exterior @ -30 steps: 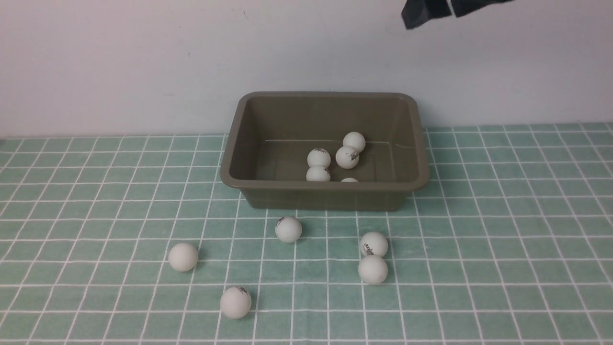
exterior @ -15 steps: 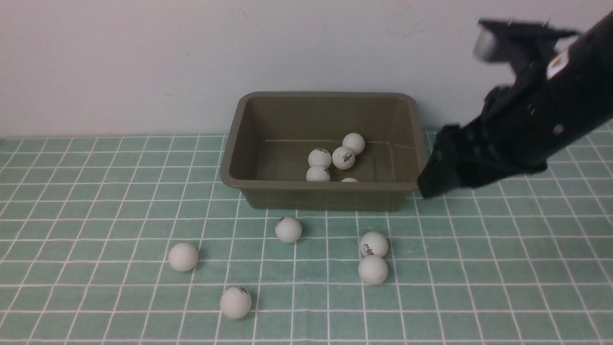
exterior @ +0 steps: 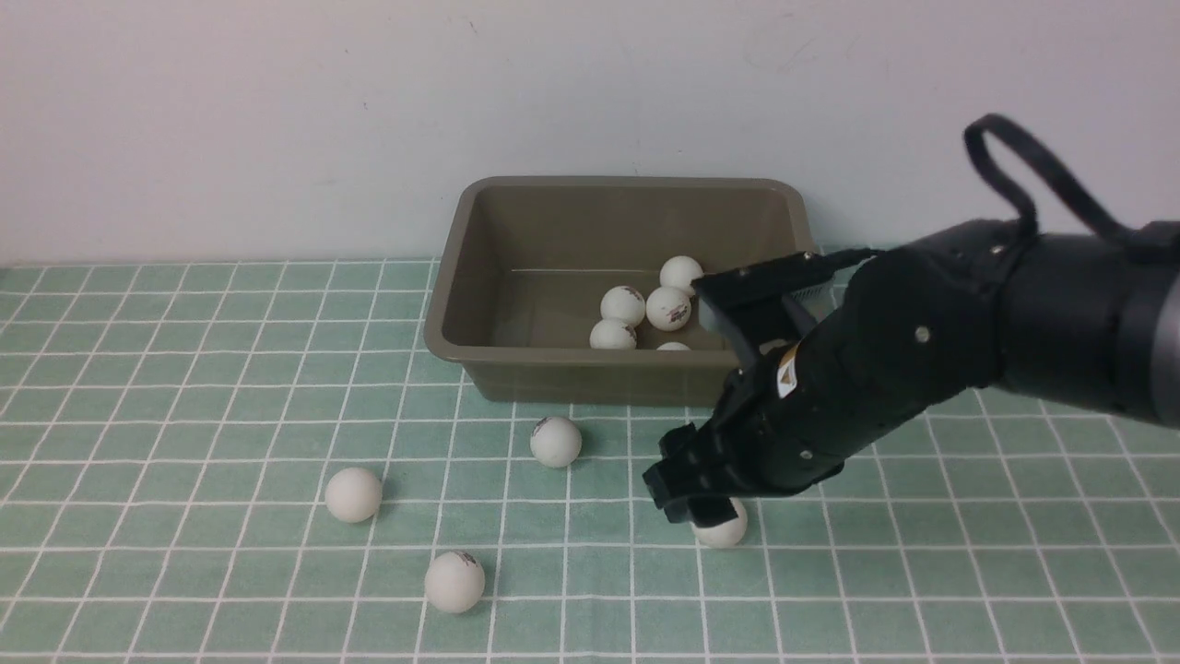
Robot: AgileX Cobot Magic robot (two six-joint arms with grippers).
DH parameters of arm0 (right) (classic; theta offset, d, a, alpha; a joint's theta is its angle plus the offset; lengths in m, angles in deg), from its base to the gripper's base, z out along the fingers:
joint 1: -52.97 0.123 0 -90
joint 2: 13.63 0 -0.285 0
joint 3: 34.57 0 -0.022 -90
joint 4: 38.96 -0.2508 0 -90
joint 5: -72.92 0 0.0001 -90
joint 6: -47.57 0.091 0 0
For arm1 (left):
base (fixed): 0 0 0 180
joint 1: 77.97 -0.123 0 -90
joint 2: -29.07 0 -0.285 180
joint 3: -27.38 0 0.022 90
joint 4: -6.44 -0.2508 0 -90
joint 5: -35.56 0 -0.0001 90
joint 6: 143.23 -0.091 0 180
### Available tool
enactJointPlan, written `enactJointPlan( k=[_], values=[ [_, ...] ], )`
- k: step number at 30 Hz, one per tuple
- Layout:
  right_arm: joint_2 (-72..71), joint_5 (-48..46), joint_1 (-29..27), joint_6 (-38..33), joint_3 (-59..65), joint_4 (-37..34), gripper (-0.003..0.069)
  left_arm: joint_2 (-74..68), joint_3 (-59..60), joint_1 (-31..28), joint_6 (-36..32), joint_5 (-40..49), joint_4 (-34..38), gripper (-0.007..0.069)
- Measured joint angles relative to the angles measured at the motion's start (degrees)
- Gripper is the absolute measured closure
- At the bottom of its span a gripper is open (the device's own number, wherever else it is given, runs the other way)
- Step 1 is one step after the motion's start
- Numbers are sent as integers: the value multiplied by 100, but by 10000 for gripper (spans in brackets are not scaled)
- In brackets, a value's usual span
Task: Put the table tennis balls in the box on the green coffee tablecloth.
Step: 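Reach for and grasp a ping pong ball on the table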
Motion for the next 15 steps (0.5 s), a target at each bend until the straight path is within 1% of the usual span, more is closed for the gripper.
enactJointPlan(
  k=[2, 4, 7, 15],
  values=[
    [179, -39, 115, 443, 0, 627, 197, 0, 0, 0, 0, 0, 0, 629],
    [279, -102, 163, 898, 2, 1058, 209, 0, 0, 0, 0, 0, 0, 629],
    [322, -114, 182, 1259, 2, 1482, 216, 0, 0, 0, 0, 0, 0, 629],
    [421, -11, 200, 1362, 2, 1562, 216, 0, 0, 0, 0, 0, 0, 629]
  ],
)
